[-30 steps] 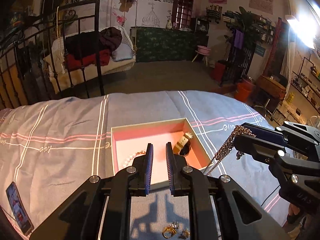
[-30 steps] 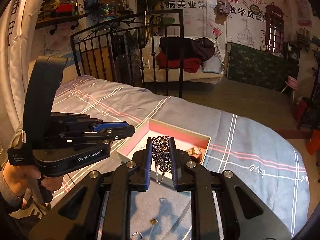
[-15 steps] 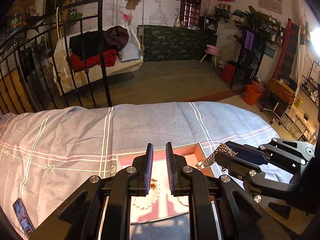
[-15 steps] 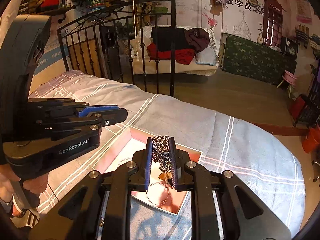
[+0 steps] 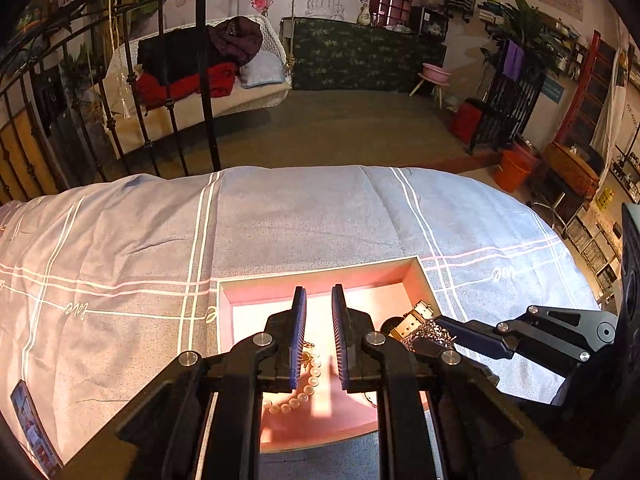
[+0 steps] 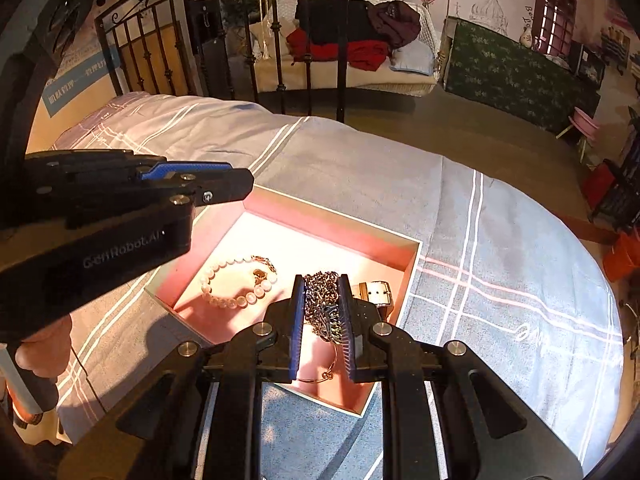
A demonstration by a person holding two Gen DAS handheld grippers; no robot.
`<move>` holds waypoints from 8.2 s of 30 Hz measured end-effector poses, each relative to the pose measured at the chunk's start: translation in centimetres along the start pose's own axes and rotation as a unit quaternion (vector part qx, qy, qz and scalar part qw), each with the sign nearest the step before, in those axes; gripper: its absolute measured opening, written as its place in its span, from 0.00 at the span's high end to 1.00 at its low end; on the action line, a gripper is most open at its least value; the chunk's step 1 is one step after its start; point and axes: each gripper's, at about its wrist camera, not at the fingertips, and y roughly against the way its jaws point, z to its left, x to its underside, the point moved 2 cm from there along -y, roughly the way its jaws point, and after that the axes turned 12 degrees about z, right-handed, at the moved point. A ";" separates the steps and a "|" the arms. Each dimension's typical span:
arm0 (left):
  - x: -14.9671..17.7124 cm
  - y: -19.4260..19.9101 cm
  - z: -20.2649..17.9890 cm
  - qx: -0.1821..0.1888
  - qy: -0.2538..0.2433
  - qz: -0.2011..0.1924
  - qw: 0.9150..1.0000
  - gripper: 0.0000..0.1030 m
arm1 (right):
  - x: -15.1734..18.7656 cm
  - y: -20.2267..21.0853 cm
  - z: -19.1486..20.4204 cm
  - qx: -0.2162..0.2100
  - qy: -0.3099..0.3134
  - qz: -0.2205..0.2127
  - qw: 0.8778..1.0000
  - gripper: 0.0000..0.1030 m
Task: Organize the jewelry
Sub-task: 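Open both grippers to drop the ring and chain into the box, then move both open grippers back to the loose jewelry on the cover, then grasp the gold stone ring with the left gripper while the right grasps the silver hoop ring, then carry both rings over the pink box with both grippers, then open both grippers to drop the rings into the box, then move both open grippers back toward the remaining jewelry, then grasp the gold pendant with the right gripper while the left grasps the silver ring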
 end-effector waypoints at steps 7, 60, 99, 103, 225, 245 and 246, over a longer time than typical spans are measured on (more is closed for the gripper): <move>-0.5 -2.0 0.1 -0.005 0.011 0.024 1.000 0.87 | 1.0 -1.8 0.3 0.002 0.006 0.019 1.000 0.83; 19.7 -2.3 2.4 -0.042 0.023 0.081 0.996 0.06 | 21.4 0.9 1.9 -0.053 -0.144 -0.002 0.988 0.19; 21.0 -0.6 -0.7 0.012 -0.050 0.032 0.998 0.76 | 20.5 0.0 6.8 -0.054 -0.030 0.015 0.998 0.81; 21.1 -0.7 -0.7 0.011 -0.049 0.033 0.998 0.76 | 20.4 0.1 6.7 -0.062 -0.038 0.013 0.997 0.81; 19.7 -1.6 1.9 -0.001 0.036 0.067 0.997 0.07 | 20.7 0.5 1.3 -0.007 -0.115 0.018 0.993 0.09; 17.7 -2.9 0.3 -0.002 -0.015 0.070 0.997 0.08 | 19.2 -0.7 3.7 -0.019 -0.049 0.034 0.998 0.16; 17.8 -2.8 0.2 -0.001 -0.017 0.070 0.997 0.08 | 19.2 -0.7 3.8 -0.018 -0.047 0.036 0.998 0.17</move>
